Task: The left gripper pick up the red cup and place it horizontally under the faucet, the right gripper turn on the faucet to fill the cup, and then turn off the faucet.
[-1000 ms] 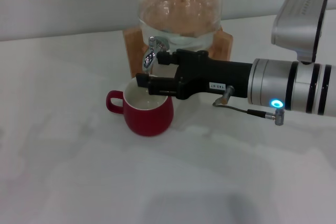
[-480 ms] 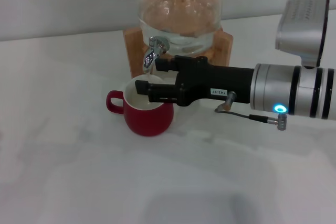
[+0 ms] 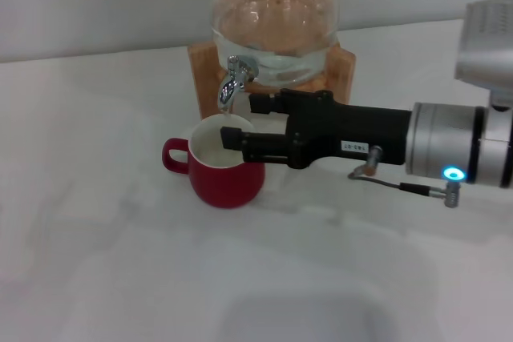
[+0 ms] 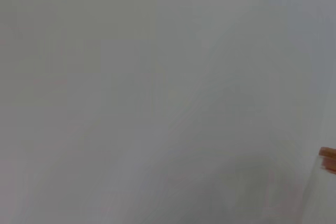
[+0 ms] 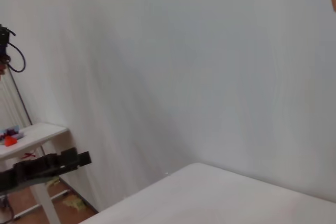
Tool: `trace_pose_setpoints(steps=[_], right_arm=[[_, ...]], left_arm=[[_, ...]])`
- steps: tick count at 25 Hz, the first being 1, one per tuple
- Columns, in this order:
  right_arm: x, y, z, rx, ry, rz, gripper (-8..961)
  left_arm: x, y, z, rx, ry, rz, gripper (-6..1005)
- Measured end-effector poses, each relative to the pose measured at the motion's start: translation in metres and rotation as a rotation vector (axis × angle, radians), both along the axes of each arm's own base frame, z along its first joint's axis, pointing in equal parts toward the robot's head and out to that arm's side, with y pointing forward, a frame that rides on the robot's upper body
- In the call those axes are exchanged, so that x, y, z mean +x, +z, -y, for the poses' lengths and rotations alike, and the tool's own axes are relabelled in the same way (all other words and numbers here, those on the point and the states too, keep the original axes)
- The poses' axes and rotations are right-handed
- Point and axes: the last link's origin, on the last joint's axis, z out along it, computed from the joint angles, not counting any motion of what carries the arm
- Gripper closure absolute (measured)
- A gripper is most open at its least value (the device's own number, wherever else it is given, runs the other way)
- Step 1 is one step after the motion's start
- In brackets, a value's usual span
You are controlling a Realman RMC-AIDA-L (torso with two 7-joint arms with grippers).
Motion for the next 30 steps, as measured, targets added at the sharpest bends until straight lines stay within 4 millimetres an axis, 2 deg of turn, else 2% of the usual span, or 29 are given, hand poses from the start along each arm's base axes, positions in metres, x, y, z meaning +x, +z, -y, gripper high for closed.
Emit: trace_pose_setpoints(steps=[4, 9, 16, 30], right_arm=[[-0.002, 0.006, 0.012, 0.003, 0.020, -0.012, 173], [-0.011, 0.001, 0.020, -0.025, 0.061, -0.017, 173], [-0.025, -0.017, 0.027, -0.082, 0.117, -0.004, 173], [-0.024, -0.020, 0.022, -0.052, 0.085, 0.002, 174]], left_arm=[[0.003, 0.012, 0.004, 0.020, -0.004, -0.034, 166], [0.002, 0.035, 0.014, 0.059, 0.033, -0.029, 166], [0.002, 0.033, 0.013, 0.018, 0.042, -0.075, 166], [0.000, 0.026, 0.014, -0.003, 0.044, -0.111, 165]])
